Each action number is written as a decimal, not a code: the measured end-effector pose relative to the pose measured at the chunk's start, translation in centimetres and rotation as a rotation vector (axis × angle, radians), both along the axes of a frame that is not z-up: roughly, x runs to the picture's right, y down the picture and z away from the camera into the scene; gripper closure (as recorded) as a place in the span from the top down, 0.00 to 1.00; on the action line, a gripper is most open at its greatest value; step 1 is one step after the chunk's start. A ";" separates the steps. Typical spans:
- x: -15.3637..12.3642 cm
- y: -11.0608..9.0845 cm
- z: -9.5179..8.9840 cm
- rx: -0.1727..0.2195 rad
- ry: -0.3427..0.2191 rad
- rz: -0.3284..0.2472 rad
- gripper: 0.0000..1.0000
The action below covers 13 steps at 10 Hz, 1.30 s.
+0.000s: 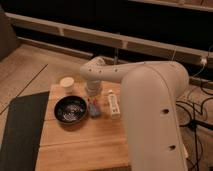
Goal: Place the pepper on the white sponge
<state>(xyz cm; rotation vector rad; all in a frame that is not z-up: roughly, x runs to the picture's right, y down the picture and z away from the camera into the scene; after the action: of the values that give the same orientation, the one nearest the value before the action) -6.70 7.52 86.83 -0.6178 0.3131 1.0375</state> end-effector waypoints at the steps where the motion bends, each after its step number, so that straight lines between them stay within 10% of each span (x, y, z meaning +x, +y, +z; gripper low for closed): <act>1: 0.1 0.6 0.5 -0.013 0.000 0.003 0.00; 7: -0.5 2.9 3.2 -0.077 -0.037 0.017 0.01; 13: -0.6 2.7 3.3 -0.078 -0.062 0.033 0.56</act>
<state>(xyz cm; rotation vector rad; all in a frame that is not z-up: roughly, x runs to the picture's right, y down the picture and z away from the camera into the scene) -7.35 10.22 90.11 -0.7256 0.2907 1.0397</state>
